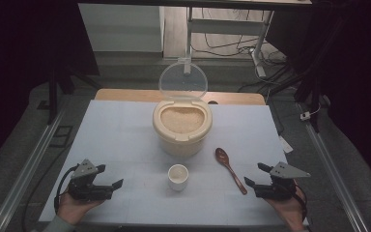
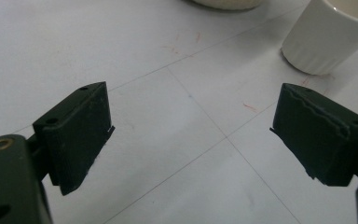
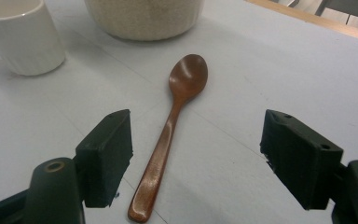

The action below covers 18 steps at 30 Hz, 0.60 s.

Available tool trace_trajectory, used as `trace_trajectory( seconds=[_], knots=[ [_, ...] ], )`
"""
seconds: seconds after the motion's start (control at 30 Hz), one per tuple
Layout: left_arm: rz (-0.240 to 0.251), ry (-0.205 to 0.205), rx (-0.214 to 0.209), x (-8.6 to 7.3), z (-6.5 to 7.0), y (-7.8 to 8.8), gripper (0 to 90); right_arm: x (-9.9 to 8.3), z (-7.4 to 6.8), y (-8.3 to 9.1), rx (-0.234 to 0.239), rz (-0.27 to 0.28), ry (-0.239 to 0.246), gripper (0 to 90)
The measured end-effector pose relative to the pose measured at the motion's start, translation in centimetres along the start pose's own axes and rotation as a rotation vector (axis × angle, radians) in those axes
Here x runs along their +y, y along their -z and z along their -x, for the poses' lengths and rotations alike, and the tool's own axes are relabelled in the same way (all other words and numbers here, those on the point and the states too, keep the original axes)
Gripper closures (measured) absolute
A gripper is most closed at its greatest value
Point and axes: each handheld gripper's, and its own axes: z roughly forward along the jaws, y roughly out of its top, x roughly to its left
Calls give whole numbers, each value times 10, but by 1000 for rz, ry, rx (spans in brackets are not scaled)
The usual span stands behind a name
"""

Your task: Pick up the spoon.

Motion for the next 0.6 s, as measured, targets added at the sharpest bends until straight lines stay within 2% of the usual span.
trace_trajectory(
  seconds=[0.37,0.6],
  knots=[
    [-3,-5,15,-1,0,0,114,1,-3,0,8,-10,1,282],
    [-5,-15,17,-2,0,-1,114,2,-2,-1,11,-22,-17,289]
  ],
)
